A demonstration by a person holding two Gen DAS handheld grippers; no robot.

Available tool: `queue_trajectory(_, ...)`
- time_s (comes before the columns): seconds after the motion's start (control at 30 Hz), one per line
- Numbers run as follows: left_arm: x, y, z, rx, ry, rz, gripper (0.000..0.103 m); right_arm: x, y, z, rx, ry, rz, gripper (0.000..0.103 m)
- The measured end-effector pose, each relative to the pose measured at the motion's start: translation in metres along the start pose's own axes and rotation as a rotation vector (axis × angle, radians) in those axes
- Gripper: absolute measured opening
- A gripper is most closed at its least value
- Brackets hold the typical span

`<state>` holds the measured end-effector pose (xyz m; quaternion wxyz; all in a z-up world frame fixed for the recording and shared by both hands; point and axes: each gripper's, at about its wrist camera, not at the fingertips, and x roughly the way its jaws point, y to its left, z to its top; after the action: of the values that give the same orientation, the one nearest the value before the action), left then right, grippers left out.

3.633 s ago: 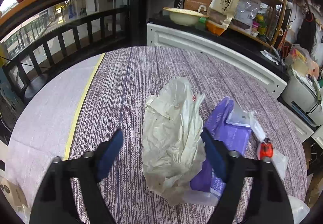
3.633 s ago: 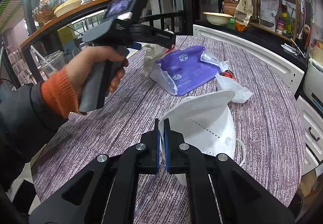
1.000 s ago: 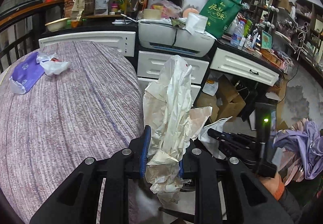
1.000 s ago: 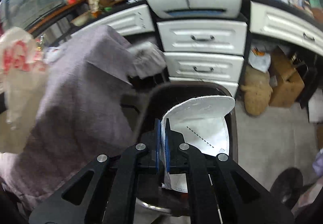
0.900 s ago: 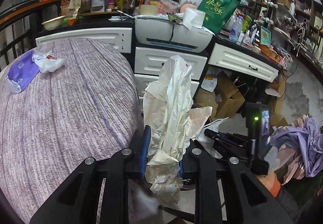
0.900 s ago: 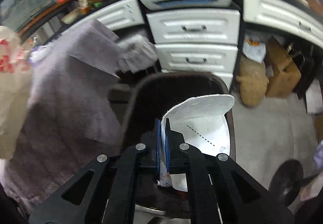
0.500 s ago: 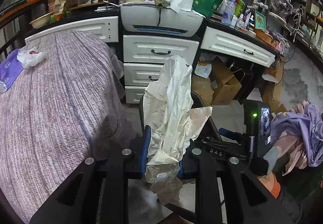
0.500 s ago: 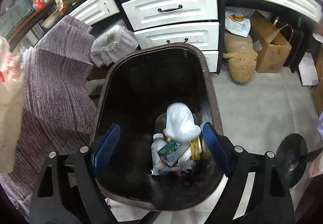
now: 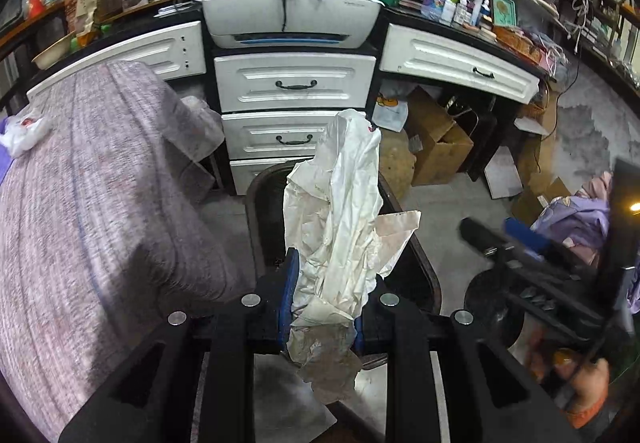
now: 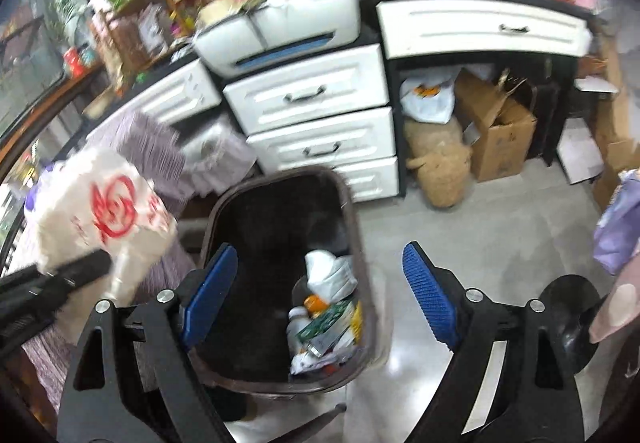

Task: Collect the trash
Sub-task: 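Lower the white-red plastic bag into the bin and open the left tool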

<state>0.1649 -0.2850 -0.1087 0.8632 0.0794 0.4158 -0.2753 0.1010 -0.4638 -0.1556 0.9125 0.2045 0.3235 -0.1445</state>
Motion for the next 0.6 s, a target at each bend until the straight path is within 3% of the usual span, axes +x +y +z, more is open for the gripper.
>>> queue_trajectory(0.47, 0.039, -0.030, 0.009, 0.092, 0.083, 0.006, 0.027, -0.024, -0.034, 0.003, 0.096, -0.057, -0.039, 0.088)
queue_trajectory(0.57, 0.047, -0.032, 0.009, 0.100, 0.109, 0.009, 0.042, -0.027, -0.033, 0.004, 0.087, -0.070, -0.045, 0.088)
queue_trajectory(0.6, 0.048, -0.032, 0.008, 0.098, 0.109, 0.017, 0.058, -0.028, -0.032, 0.004, 0.085, -0.073, -0.046, 0.088)
